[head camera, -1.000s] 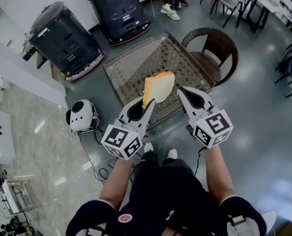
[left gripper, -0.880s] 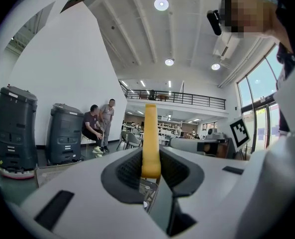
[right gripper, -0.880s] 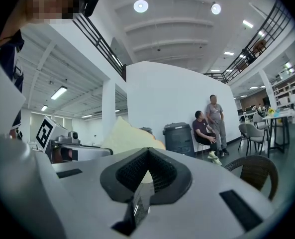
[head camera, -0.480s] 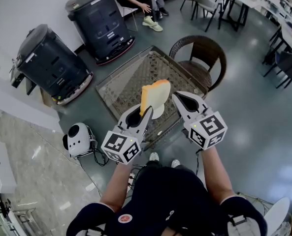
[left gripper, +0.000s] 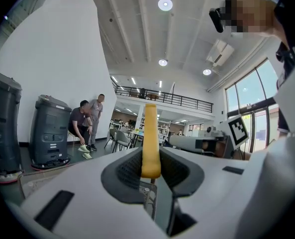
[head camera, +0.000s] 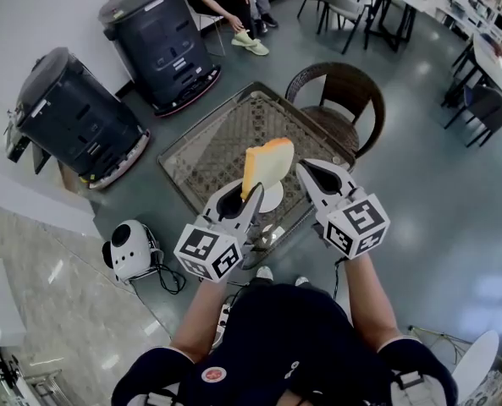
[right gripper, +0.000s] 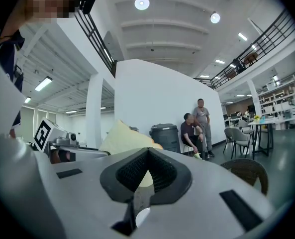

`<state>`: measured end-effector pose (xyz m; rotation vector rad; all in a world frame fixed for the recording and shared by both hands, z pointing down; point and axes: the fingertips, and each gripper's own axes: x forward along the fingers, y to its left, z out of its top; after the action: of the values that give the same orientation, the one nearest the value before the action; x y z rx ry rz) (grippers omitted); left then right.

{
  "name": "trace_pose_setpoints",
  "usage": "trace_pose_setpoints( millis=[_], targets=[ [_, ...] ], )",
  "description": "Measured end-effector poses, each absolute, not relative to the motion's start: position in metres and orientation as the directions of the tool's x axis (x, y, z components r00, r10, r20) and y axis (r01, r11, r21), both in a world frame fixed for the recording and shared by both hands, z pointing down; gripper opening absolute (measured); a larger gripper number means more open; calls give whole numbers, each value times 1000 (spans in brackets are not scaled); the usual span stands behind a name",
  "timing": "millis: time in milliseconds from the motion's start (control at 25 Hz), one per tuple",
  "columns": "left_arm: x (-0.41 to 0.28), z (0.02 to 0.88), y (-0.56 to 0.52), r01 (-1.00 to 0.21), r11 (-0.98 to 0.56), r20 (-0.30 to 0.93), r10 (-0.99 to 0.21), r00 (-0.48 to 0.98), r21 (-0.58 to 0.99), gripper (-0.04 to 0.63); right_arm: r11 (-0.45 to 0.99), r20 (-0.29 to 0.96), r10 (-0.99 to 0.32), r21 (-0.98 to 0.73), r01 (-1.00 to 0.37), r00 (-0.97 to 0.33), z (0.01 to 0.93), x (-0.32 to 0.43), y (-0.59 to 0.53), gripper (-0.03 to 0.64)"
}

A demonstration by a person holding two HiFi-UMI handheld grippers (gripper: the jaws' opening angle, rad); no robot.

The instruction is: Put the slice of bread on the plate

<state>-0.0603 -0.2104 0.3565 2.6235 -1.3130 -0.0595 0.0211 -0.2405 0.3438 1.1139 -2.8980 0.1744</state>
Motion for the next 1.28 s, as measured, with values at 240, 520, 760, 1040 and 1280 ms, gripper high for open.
trace_pose_setpoints(
  millis=[240,520,760,1040,1280],
  targets=[
    [-65,367,-218,-783,-579,72,-792,606,227,89,734,94,-666,-99,-672,-740,350,17,-247,6],
    [-75,394,-238,-771,-576,106,-778,619,272,89,716,172,-666,-125,-686,-726,380,10,-258,6],
    [-89,445,-258,-751,-557,169,-752,638,354,89,688,257,-664,-156,-709,-702,426,0,-268,6],
    [-91,504,-261,-716,-549,251,-690,679,431,89,647,321,-681,-159,-746,-658,470,-11,-271,6],
    [-93,552,-272,-696,-526,302,-647,700,488,89,623,377,-673,-176,-762,-637,502,-19,-279,6]
  ],
)
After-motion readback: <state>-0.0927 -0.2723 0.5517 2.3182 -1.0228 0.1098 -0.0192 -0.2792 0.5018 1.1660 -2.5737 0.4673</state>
